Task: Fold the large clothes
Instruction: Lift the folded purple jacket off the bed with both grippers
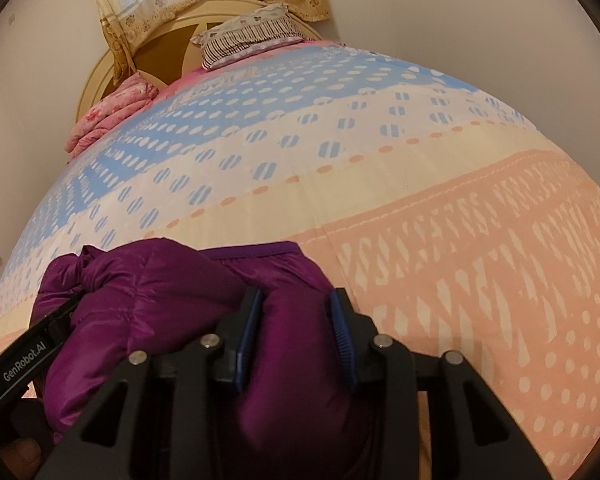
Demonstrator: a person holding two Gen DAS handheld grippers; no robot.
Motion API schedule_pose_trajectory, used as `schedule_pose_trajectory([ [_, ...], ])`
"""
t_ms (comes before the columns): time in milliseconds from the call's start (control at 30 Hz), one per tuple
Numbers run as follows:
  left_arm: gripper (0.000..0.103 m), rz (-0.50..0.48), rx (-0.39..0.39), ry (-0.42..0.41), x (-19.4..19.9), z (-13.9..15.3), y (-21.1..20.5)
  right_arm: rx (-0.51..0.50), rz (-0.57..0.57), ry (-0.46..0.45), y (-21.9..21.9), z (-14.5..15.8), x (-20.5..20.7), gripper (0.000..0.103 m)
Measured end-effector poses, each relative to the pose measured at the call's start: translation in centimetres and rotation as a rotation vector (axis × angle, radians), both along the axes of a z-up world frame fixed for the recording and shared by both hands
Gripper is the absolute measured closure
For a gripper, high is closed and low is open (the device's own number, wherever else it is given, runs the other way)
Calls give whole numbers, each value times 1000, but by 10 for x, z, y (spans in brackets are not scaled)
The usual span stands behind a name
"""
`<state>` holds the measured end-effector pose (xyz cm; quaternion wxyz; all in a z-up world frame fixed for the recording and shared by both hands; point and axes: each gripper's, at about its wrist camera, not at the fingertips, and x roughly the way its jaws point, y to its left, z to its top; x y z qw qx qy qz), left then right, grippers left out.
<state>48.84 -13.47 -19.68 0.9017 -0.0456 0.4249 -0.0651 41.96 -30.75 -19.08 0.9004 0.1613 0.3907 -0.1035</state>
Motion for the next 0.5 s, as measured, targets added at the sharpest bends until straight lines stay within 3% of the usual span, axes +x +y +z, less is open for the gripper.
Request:
schedule_pose_trajectory([
  [500, 1, -9, 14, 26, 4, -5, -3, -40, 1, 41, 3, -6, 5, 63],
])
